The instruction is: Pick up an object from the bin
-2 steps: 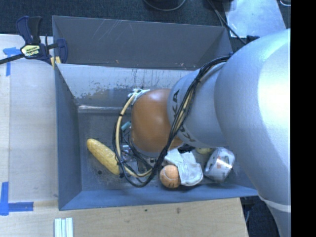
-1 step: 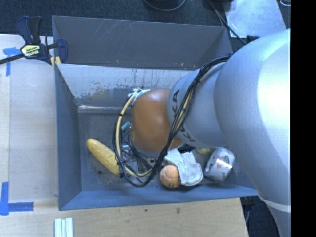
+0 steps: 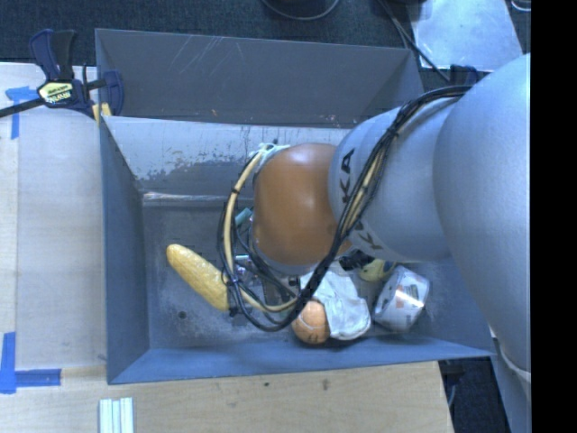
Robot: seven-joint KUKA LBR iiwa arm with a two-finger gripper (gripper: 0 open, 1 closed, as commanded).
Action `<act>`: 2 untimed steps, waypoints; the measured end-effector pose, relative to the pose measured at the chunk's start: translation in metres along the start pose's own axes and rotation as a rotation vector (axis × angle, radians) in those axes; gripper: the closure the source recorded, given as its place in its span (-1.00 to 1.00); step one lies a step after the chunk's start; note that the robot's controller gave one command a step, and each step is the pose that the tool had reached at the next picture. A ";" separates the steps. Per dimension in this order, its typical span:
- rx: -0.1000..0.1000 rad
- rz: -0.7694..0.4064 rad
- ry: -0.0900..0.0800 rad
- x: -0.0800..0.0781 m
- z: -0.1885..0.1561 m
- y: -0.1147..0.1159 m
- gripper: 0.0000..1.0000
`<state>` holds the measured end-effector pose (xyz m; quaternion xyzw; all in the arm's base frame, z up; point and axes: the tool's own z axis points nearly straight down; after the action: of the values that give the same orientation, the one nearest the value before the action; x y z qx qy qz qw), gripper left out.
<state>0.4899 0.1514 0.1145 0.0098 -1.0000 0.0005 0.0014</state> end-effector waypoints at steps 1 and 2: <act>-0.004 0.003 -0.017 -0.011 -0.023 -0.003 1.00; 0.002 -0.002 0.007 -0.005 -0.037 -0.007 1.00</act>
Offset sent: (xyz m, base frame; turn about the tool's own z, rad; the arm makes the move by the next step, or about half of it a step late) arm 0.0063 -0.0131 0.1515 -0.0118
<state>0.4956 0.1443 0.1513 0.0107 -0.9999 0.0014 0.0046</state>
